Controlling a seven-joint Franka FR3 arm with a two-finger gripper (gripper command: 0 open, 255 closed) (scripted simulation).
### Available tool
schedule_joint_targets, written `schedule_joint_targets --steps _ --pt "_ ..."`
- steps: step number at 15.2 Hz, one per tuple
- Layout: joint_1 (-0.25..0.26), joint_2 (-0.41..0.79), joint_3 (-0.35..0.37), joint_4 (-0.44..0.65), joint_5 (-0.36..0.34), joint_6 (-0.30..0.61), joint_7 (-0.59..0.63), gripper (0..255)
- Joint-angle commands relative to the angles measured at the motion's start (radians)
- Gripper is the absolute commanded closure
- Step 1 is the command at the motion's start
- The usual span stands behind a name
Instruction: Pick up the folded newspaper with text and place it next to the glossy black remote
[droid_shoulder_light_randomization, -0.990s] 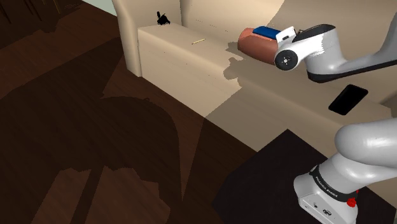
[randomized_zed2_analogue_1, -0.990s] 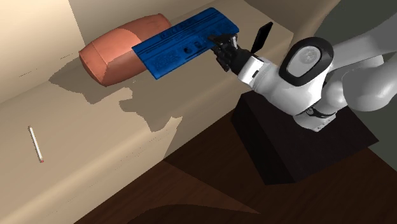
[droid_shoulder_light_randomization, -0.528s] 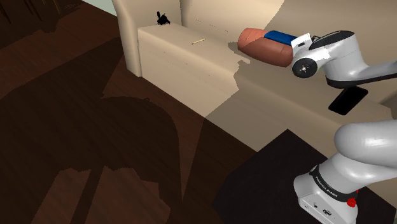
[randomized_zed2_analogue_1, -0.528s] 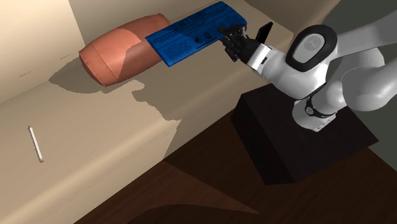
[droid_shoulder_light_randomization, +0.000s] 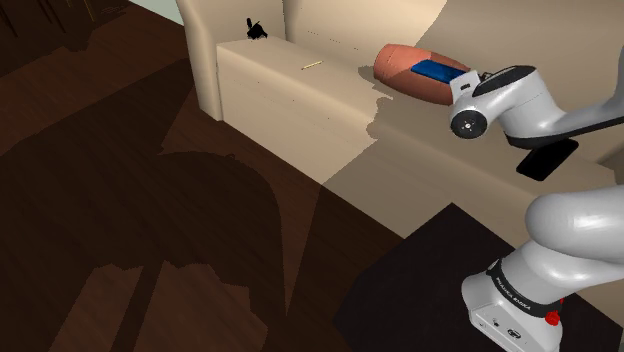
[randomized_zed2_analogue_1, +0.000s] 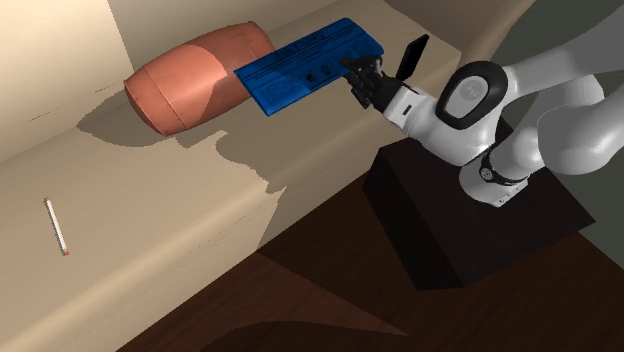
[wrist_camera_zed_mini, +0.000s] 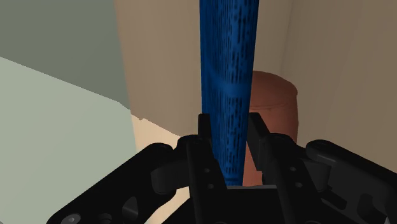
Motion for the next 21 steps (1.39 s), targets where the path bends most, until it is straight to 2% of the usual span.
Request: schedule_joint_targets --steps 1,21 --pt "0.000 0.027 0.011 -0.007 -0.012 -0.025 0.030 255" --pt "-0.010 0.377 0.085 -0.013 -0.117 -0.315 0.275 255"
